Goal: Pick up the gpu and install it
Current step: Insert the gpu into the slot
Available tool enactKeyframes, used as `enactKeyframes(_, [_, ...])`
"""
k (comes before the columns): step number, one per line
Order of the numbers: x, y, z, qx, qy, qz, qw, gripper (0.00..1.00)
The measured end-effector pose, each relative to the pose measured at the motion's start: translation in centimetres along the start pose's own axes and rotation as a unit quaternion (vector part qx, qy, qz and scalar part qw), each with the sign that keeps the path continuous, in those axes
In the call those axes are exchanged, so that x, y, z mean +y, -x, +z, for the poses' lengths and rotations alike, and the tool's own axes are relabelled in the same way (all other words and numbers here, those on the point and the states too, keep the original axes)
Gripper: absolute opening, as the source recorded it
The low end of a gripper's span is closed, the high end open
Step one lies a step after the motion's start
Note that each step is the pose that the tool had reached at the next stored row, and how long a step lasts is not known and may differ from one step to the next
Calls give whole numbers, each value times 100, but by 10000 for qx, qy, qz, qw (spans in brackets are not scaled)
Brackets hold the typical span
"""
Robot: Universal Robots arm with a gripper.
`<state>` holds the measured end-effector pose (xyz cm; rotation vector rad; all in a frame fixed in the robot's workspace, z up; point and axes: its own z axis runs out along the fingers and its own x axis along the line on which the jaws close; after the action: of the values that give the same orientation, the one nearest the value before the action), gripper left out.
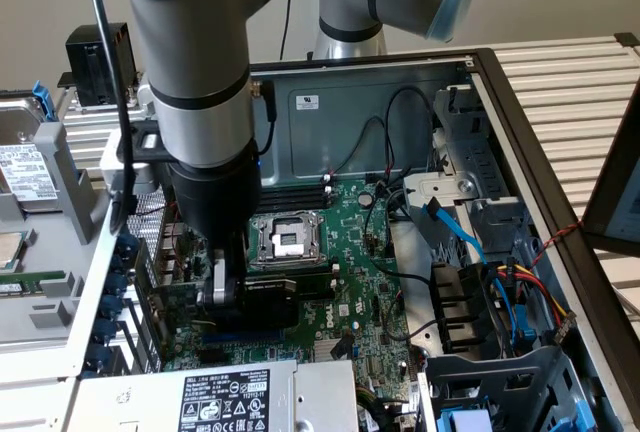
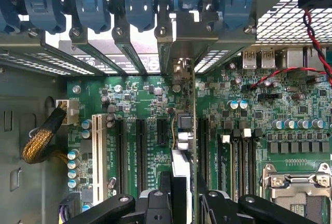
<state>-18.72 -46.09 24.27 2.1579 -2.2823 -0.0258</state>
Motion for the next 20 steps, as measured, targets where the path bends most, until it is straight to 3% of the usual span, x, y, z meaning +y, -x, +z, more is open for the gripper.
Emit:
enactKeyframes(6, [-1, 0, 1, 13, -1, -2, 10000, 28])
enactKeyframes(20, [4, 0, 12, 12, -5, 17, 10000, 28])
